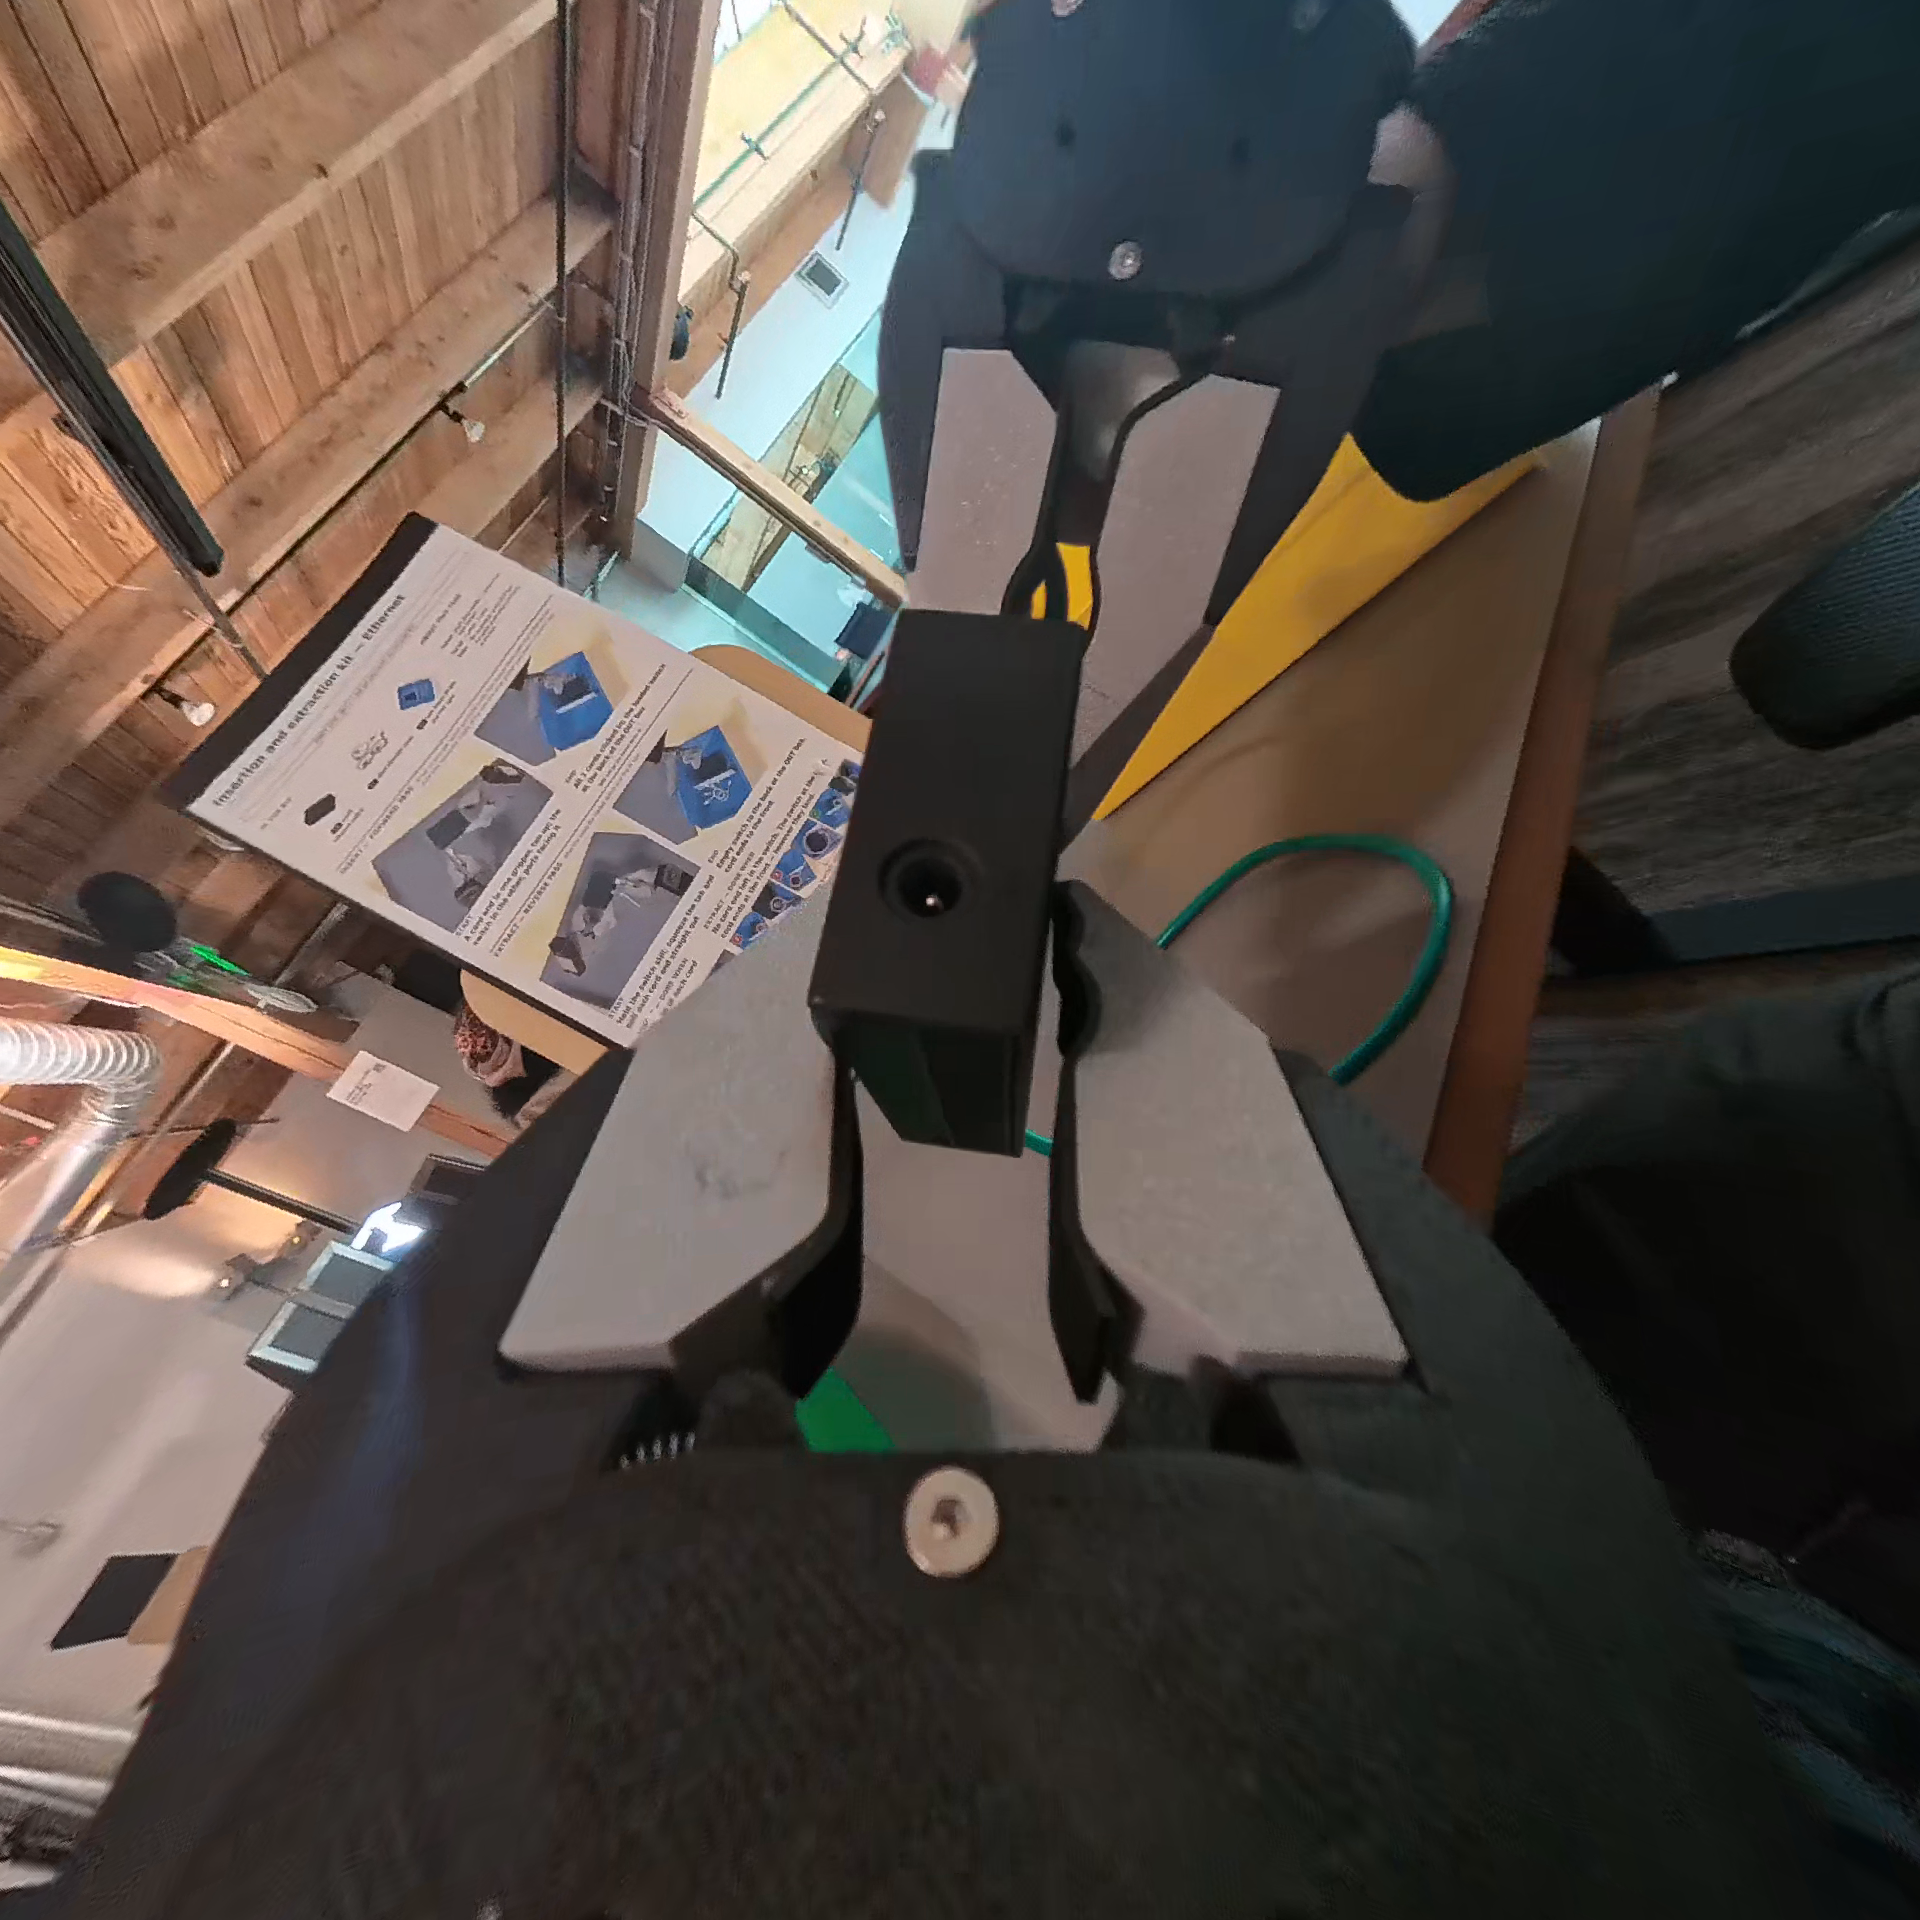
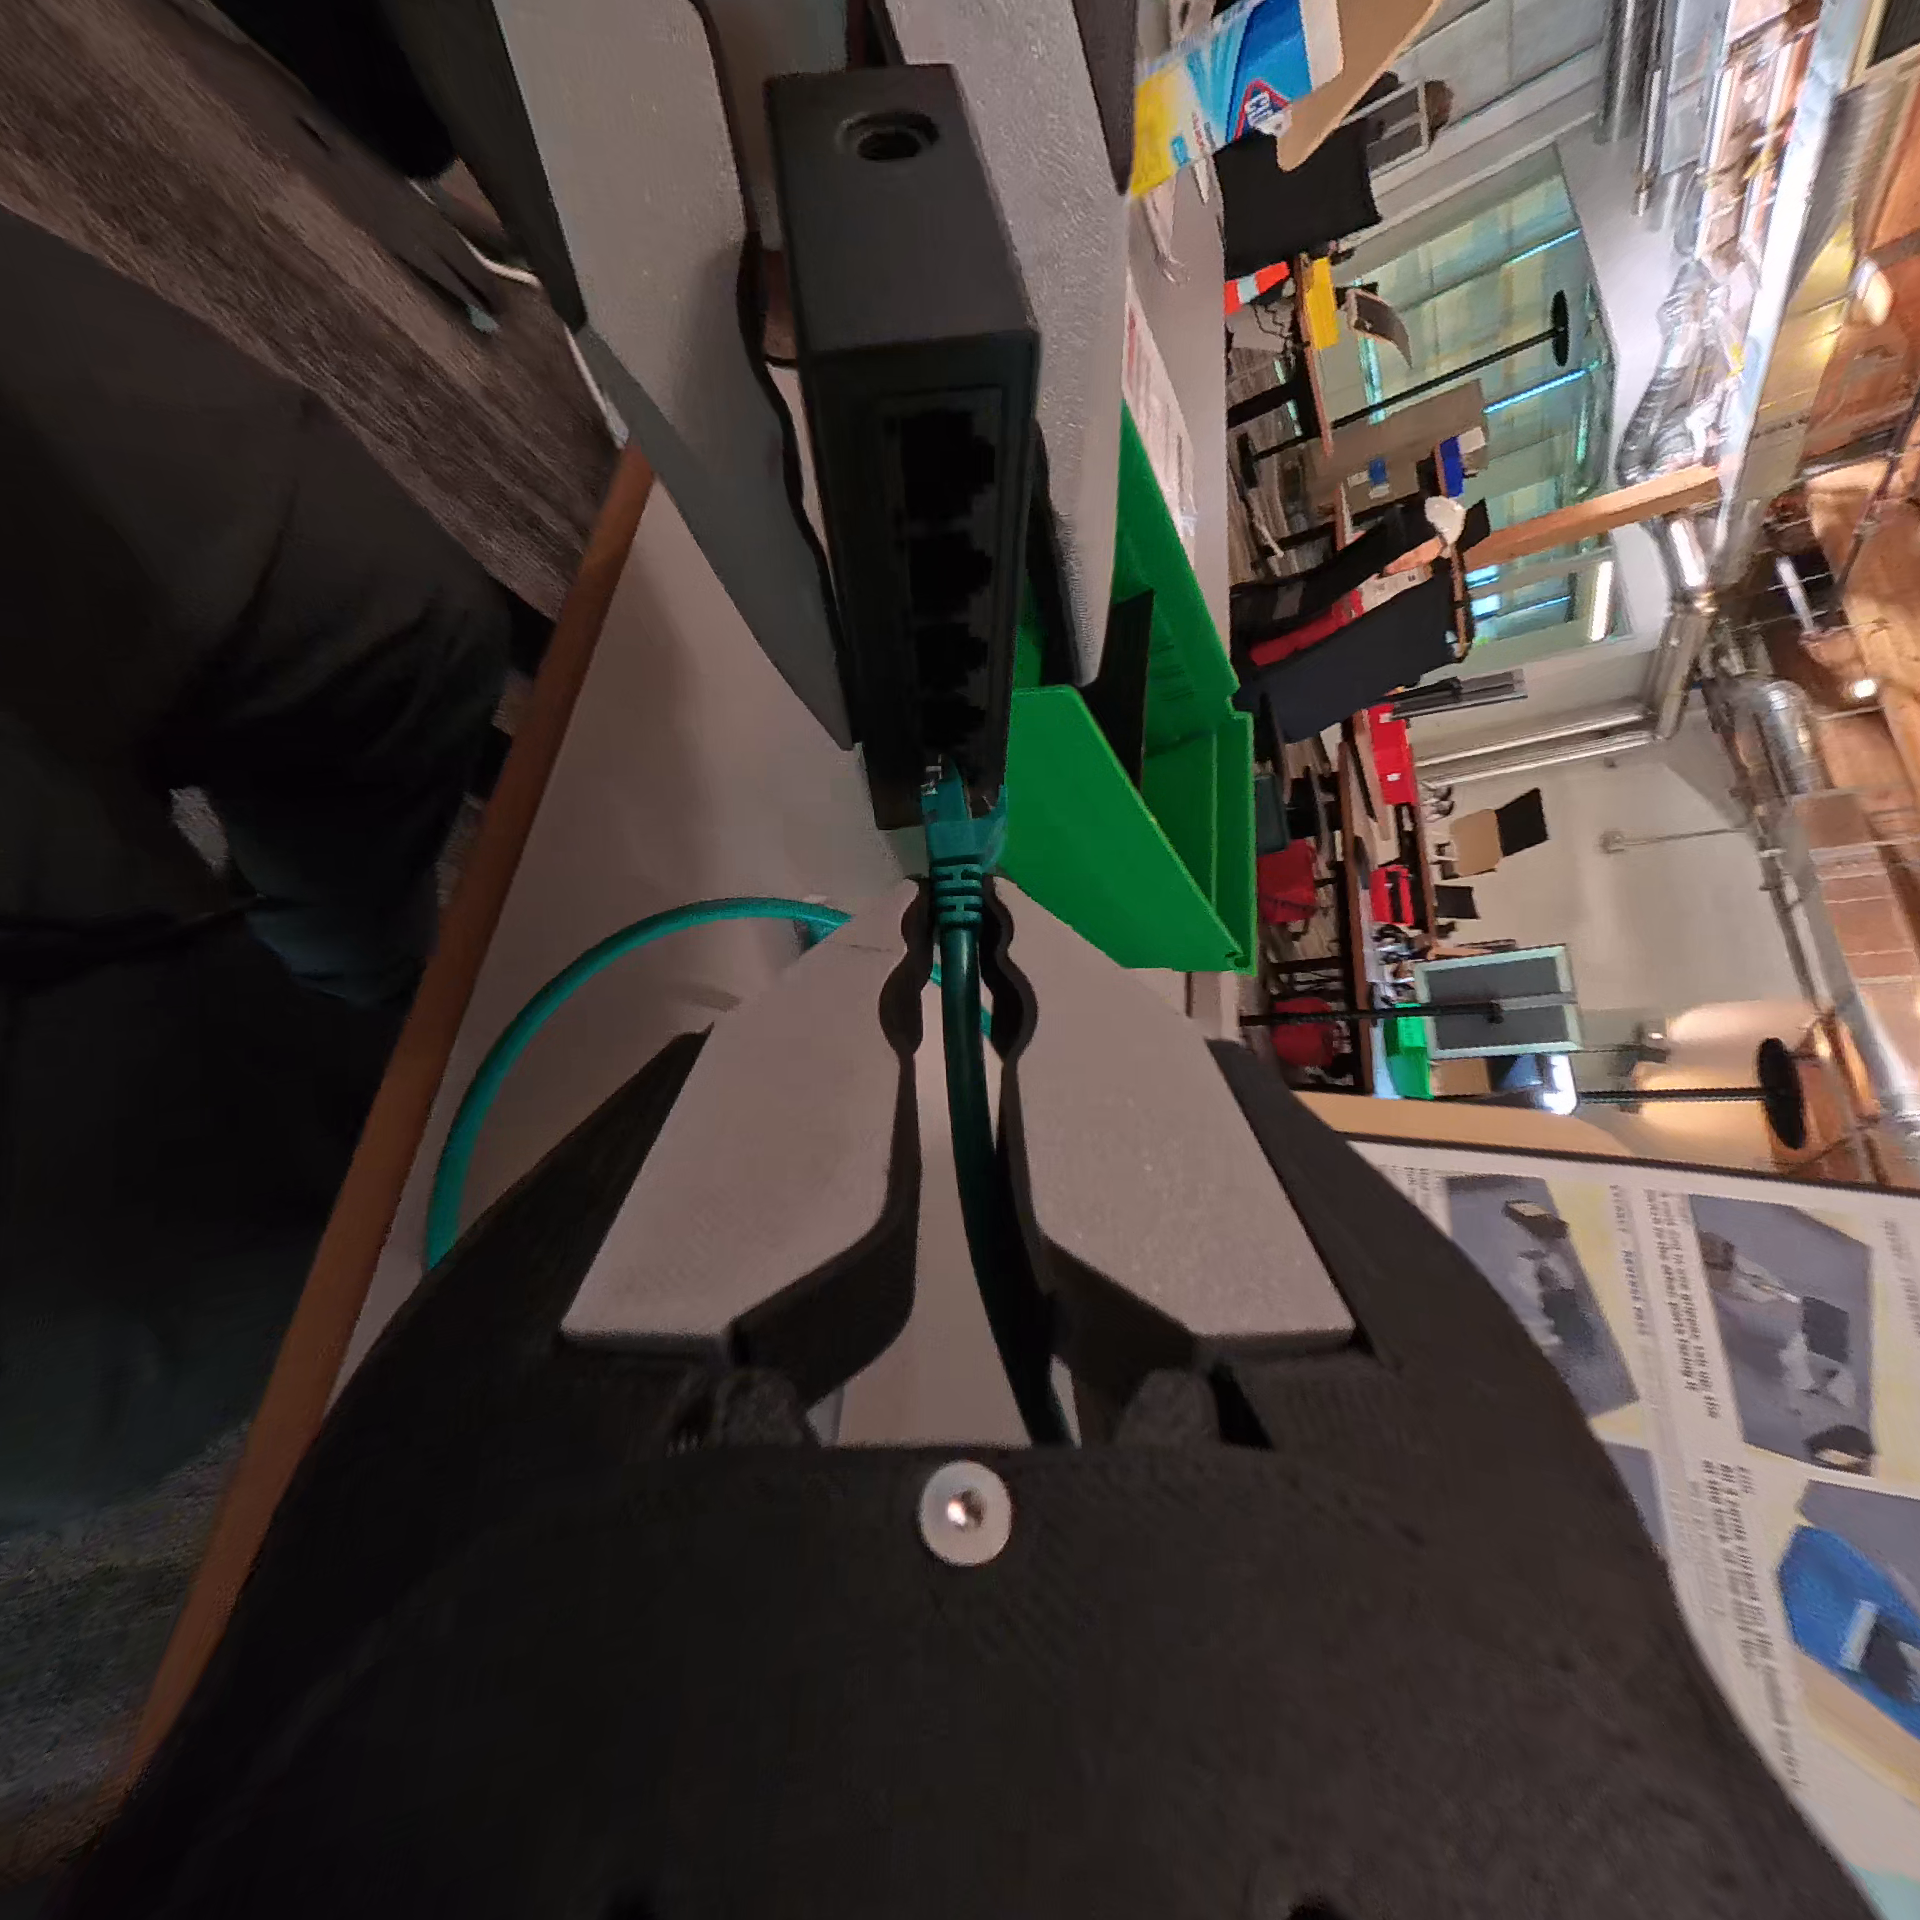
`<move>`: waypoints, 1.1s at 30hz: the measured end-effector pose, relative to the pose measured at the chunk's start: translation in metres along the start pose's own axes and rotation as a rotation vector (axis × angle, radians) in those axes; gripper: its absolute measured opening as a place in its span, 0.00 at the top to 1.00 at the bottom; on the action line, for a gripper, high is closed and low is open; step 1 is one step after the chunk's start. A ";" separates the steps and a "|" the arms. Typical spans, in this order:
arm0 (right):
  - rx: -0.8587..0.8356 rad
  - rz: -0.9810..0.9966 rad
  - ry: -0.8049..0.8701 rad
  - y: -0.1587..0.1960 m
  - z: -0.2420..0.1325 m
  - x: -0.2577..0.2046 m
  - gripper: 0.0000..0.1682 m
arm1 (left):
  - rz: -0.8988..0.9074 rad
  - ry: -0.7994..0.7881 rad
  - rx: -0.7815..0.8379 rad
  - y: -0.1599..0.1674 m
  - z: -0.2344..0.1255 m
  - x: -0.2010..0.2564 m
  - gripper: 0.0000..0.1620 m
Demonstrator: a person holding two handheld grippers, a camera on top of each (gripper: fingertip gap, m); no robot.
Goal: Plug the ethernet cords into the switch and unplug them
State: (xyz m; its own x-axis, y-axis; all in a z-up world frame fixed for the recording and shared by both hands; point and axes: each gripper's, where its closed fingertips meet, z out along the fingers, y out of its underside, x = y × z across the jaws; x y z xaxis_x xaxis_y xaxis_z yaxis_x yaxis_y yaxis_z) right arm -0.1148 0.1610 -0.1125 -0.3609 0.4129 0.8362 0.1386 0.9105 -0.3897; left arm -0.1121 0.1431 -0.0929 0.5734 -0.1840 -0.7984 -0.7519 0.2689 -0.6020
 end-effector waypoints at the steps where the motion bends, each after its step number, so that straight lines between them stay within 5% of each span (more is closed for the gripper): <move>1: 0.000 0.008 -0.008 0.002 0.000 -0.001 0.98 | 0.009 0.001 -0.008 0.000 0.001 0.002 0.79; 19: 0.201 0.003 -0.078 -0.010 -0.011 -0.020 0.97 | -0.038 0.121 0.057 -0.015 -0.001 0.025 0.82; 23: 0.256 -0.030 -0.047 -0.021 -0.019 -0.022 0.81 | -0.060 0.121 0.046 -0.012 0.002 0.021 0.83; 26: 0.213 -0.034 -0.033 -0.018 -0.015 -0.019 0.93 | -0.057 0.139 0.040 -0.008 0.005 0.030 0.83; 33: 0.245 -0.045 -0.012 -0.022 -0.018 -0.016 0.94 | -0.034 0.124 0.049 -0.015 0.004 0.026 0.83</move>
State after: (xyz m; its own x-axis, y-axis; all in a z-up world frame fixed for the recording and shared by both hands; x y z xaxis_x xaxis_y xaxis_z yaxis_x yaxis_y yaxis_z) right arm -0.0958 0.1348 -0.1104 -0.3727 0.3701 0.8510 -0.1053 0.8943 -0.4350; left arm -0.0845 0.1379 -0.1050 0.5515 -0.3085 -0.7750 -0.7142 0.3054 -0.6298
